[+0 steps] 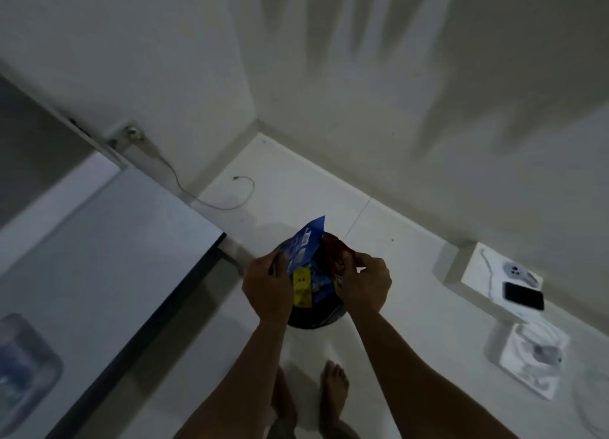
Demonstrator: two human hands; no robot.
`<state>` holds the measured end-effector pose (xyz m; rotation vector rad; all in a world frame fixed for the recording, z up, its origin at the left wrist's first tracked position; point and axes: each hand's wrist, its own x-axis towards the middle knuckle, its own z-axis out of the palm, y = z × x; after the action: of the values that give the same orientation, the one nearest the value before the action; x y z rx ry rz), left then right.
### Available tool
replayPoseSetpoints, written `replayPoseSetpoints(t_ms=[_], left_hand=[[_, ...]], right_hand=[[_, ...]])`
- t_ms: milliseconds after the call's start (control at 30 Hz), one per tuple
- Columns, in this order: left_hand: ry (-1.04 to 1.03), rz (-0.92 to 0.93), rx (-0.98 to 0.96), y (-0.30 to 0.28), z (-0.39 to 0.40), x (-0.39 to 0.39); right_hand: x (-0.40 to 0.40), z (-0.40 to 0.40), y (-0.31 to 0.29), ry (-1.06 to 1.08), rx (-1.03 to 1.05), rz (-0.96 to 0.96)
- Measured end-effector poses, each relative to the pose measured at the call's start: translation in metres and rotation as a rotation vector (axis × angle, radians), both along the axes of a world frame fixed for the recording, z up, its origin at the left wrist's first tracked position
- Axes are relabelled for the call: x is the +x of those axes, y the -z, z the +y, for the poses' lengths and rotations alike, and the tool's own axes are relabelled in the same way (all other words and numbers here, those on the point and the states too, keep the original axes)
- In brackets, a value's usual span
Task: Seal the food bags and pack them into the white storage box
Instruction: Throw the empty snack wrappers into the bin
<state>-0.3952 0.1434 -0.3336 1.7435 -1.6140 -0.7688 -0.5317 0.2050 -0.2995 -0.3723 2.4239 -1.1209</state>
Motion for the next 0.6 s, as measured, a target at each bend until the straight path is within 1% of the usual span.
replayPoseSetpoints(t_ms=[233, 333, 400, 467, 600], left_hand=[[-0.036, 0.041, 0.134, 0.066, -0.004, -0.003], [-0.052, 0.067, 0.196, 0.077, -0.007, -0.003], [-0.06, 0.059, 0.254, 0.078, -0.009, -0.001], [-0.056, 0.052, 0.283, 0.075, -0.007, 0.003], [-0.058, 0.066, 0.287, 0.041, -0.003, 0.01]], right_hand=[[0.011, -0.008, 0.06, -0.019, 0.016, -0.032], [0.013, -0.013, 0.079, -0.057, 0.048, -0.053], [0.015, -0.014, 0.089, -0.094, 0.115, -0.08], [0.016, -0.014, 0.087, -0.105, 0.146, -0.104], [0.014, -0.013, 0.055, -0.135, 0.122, -0.131]])
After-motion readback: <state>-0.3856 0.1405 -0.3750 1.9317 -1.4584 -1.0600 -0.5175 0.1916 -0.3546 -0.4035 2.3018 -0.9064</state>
